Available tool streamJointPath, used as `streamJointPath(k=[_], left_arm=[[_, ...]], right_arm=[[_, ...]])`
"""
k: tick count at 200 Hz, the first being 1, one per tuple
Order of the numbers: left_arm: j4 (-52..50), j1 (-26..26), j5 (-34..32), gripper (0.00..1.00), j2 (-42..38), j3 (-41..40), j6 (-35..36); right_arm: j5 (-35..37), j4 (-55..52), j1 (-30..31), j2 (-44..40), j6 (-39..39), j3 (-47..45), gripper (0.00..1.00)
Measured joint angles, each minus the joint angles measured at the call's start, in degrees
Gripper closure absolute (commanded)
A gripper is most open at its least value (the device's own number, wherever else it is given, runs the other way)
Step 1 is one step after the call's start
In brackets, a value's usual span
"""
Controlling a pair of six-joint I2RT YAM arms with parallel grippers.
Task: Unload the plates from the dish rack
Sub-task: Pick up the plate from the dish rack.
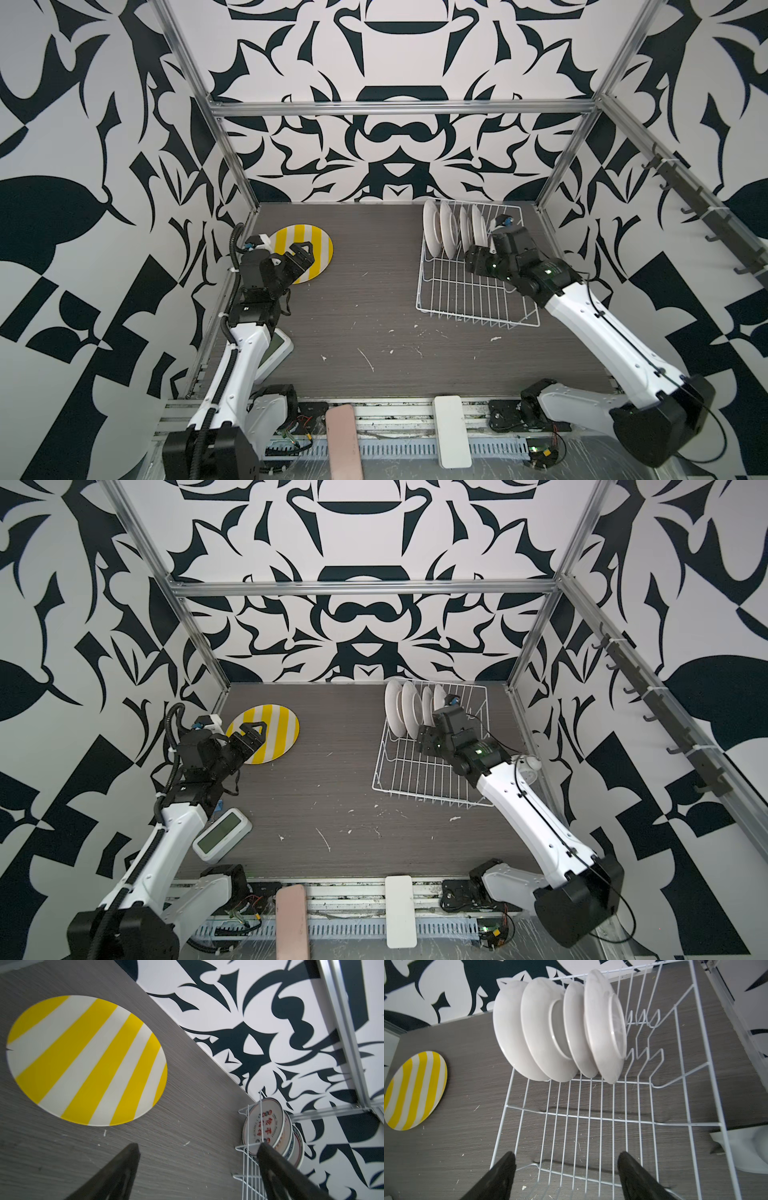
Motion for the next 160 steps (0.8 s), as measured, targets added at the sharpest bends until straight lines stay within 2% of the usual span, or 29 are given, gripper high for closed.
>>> streamJointPath(k=[35, 68, 117, 160], left_arm=[[-1.0, -4.2, 0.0, 0.07, -4.0, -4.0, -0.7], [-1.0, -8.0, -0.2, 0.07, -6.0, -8.4, -2.0], [1.7, -10.1, -0.2, 0.07, -9.4, -15.2, -4.7], [4.9, -12.5, -0.8, 0.07, -9.5, -17.5, -7.2]], right_arm=[[11.3, -3.3, 8.6, 7.9, 0.9, 6.7, 0.18], [22.1, -5.7, 14.1, 15.0, 1.8, 13.5, 0.16], [35.3, -14.9, 17.9, 29.9, 3.3, 27.8, 0.16], [42.2, -25.9, 18.9, 41.0, 6.7, 38.2, 0.17]])
